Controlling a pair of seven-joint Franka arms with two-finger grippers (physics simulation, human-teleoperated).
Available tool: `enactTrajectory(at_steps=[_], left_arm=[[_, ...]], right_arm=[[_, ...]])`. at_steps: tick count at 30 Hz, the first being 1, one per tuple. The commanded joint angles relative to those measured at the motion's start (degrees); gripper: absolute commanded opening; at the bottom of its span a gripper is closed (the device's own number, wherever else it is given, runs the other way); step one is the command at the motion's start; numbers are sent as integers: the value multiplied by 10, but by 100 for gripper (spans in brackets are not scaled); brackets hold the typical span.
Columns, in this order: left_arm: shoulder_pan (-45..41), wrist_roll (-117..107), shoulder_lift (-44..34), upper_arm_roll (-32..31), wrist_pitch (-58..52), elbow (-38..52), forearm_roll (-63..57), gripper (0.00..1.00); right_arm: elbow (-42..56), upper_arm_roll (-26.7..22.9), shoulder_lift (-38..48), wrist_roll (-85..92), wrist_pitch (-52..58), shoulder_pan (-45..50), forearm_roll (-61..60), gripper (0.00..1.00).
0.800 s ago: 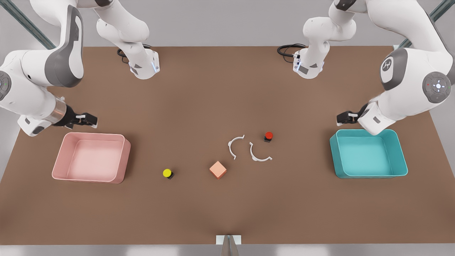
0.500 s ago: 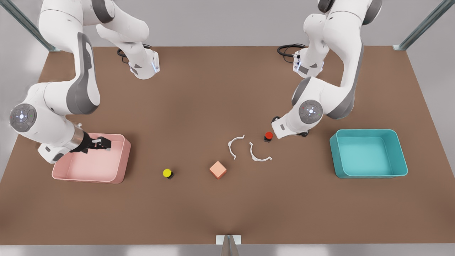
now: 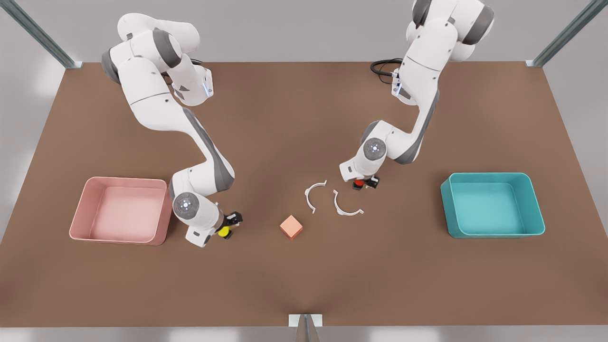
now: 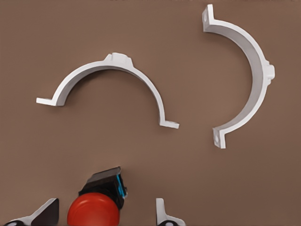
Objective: Place the red button in the blue storage box with the left arm, and place the yellow button in the pink storage box with the right arm
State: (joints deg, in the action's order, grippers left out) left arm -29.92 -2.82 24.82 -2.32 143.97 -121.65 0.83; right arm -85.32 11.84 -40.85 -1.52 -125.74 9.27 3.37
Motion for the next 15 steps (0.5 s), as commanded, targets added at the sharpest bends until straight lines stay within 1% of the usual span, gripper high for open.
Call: enactTrajectory(at_steps=[1,4,7,8,13,14,15], left_arm=[[0,-39,15,0,77,0,-1,100],[1,-39,31,1,78,-1,-1,100],[0,-39,38,1,78,-2,-1,95],[1,-39,38,1,78,-5,-1,91],[0,-41,22,1,78,-31,-1,91],[-2,-52,23,1,78,-31,-1,85],[-2,-52,23,1,78,-31,-1,82]], right_arm=[[-5,1,1,-31,-57,-5,-1,100],[-5,-1,-9,-30,-71,-7,1,100],[-3,-8,-20,-24,-84,-9,3,100],[-6,-8,-20,-24,-83,-13,11,100],[-7,-8,-44,-25,-102,-16,32,100],[-6,-8,-50,-25,-115,-16,32,100],[-5,-8,-57,-27,-125,-16,32,100]])
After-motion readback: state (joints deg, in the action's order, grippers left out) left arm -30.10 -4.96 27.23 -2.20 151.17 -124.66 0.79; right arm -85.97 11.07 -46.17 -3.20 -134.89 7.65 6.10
